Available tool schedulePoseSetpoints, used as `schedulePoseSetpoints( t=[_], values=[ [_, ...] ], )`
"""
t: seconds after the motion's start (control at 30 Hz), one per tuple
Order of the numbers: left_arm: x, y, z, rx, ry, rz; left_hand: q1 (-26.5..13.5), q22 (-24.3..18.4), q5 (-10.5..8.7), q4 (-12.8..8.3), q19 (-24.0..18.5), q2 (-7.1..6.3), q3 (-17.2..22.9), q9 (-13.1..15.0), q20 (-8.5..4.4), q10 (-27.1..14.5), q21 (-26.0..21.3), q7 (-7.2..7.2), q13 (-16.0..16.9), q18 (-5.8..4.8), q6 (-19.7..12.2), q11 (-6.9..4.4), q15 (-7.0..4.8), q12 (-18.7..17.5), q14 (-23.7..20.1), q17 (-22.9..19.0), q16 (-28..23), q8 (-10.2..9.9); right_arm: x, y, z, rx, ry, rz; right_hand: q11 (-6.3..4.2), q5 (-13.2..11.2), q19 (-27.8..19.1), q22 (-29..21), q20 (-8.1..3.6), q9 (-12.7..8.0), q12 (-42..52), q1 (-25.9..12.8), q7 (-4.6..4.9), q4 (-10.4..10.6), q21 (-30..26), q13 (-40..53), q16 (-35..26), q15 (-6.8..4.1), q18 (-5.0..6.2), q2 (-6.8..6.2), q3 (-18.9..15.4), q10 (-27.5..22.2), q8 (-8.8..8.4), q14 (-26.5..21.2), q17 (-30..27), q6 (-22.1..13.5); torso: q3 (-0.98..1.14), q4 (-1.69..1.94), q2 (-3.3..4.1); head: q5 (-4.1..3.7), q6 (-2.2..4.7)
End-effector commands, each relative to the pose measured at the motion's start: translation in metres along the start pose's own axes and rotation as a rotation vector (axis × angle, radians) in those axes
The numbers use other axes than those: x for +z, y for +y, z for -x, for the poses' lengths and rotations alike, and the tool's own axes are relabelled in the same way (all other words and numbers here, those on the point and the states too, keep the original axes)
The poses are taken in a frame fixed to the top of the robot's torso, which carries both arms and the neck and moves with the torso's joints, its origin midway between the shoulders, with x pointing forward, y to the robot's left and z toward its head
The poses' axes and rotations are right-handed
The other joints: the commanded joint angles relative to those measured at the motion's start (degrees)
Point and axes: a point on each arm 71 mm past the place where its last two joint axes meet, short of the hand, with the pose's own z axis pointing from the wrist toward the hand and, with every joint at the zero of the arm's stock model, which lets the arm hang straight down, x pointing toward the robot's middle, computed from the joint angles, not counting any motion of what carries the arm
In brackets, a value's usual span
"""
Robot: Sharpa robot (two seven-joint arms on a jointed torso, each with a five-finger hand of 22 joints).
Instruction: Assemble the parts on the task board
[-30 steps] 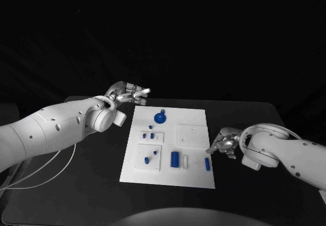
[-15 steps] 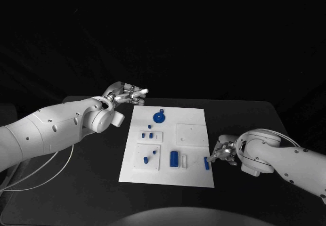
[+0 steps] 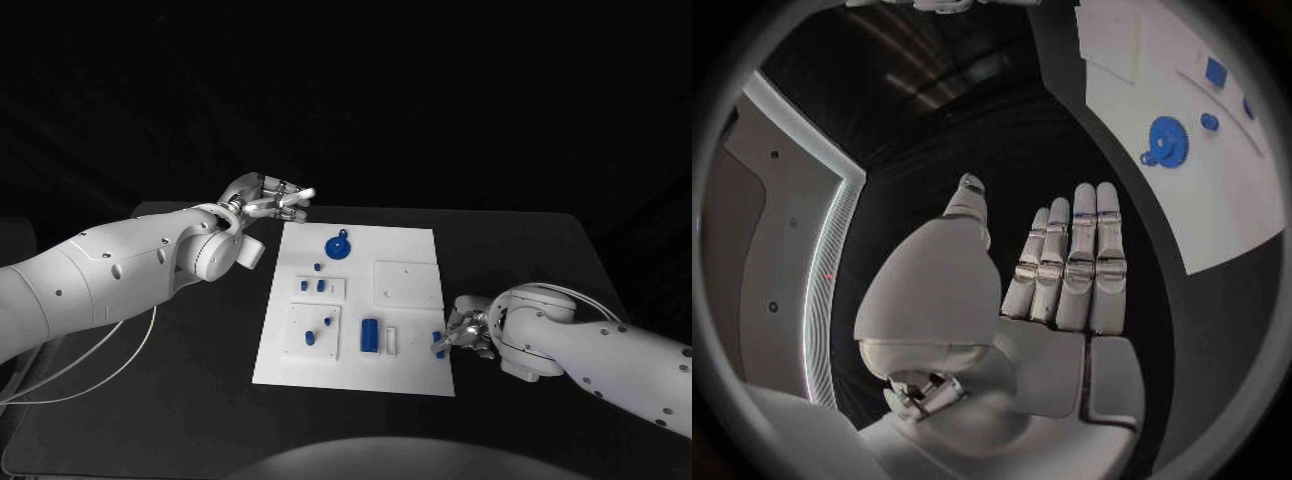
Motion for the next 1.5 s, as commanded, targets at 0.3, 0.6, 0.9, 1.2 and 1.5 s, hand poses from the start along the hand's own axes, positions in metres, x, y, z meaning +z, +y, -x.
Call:
schedulePoseSetpoints(
  t=[0.3, 0.6, 0.9, 1.2, 1.5],
  values=[
    [0.000, -0.001, -0.003, -0.005, 0.017, -0.007, -0.3, -0.1, -0.06, 0.3, 0.3, 0.40, 0.0, 0.0, 0.07, 0.1, 0.4, 0.10, 0.1, -0.69, -0.3, -0.02, -0.18, -0.1, -0.4, 0.0, -0.1, -0.1, 0.010, 0.004, -0.006, -0.079, -0.073, -0.038, -0.18, -0.5, 2.8, 0.0, 0.09, 0.0, -0.4, 0.2, -0.02, 0.3, -0.4, 0.0, 0.0, 0.06, -0.08, -0.46, 2.1, 0.1, 0.06, 0.0, 0.0, -0.3, -0.02, -0.02, -0.01, 0.16, -0.14],
    [0.000, -0.001, -0.004, -0.005, 0.022, -0.003, -0.3, -0.2, -0.06, 0.4, 0.3, 0.38, 0.0, 0.0, 0.07, 0.1, 0.4, 0.13, 0.1, -0.68, -0.4, -0.02, -0.17, -0.1, -0.4, 0.0, -0.1, -0.1, 0.019, 0.003, -0.011, -0.127, -0.090, -0.066, -0.22, 1.9, 2.8, 0.0, 0.07, -0.7, -0.4, 0.1, -0.09, -3.9, -0.5, 0.1, -0.1, 0.02, -0.09, 1.44, 4.5, -0.1, 0.05, 0.0, 0.0, -0.7, -0.02, 0.01, -0.01, 0.26, -0.18],
    [0.000, 0.000, -0.004, -0.006, 0.024, 0.003, -0.3, -0.2, -0.06, 0.4, 0.3, 0.38, 0.0, 0.0, 0.07, 0.1, 0.4, 0.13, 0.1, -0.68, -0.4, -0.02, -0.17, -0.1, -0.4, 0.0, -0.1, -0.1, 0.022, 0.005, -0.018, -0.119, -0.081, -0.064, -0.03, 16.0, 2.8, 0.1, 0.12, -1.1, -0.8, 3.0, 0.63, -11.3, -0.4, 0.1, -0.5, 0.15, -0.07, 3.46, 6.0, -1.0, 0.14, -0.1, -0.2, -1.1, 0.00, -0.08, -0.02, 0.36, -0.30],
    [0.000, 0.001, -0.003, -0.006, 0.025, 0.009, -0.2, -0.2, -0.06, 0.5, 0.4, 0.57, 0.0, 0.0, 0.06, 0.0, 0.4, 0.17, 0.0, -0.68, -0.5, 0.00, -0.20, -0.1, -0.3, 0.0, -0.1, -0.1, 0.019, 0.007, -0.020, 0.000, -0.066, -0.033, 0.19, 21.6, 2.7, 1.0, 0.31, 1.1, -1.0, 0.9, 1.78, -15.0, 0.0, -0.1, -0.6, 0.26, 0.36, 3.61, 15.2, -0.9, 0.11, -0.3, -0.4, -1.6, 0.04, -0.07, -0.01, 0.46, -0.43],
    [0.000, 0.001, -0.003, -0.006, 0.025, 0.013, -0.2, -0.2, -0.06, 0.5, 0.4, 0.57, 0.0, 0.0, 0.06, 0.0, 0.4, 0.17, 0.0, -0.68, -0.5, 0.00, -0.20, -0.1, -0.3, 0.0, -0.1, -0.1, 0.011, 0.011, -0.019, 0.194, -0.040, 0.016, 0.09, 21.1, 2.8, 1.3, 0.27, 1.9, -1.1, 0.8, 1.70, -15.0, -0.1, -0.3, -0.7, 0.21, 0.40, 3.33, 16.9, -0.8, 0.10, -0.3, -0.5, -1.3, 0.02, -0.09, -0.03, 0.52, -0.48]
  ],
)
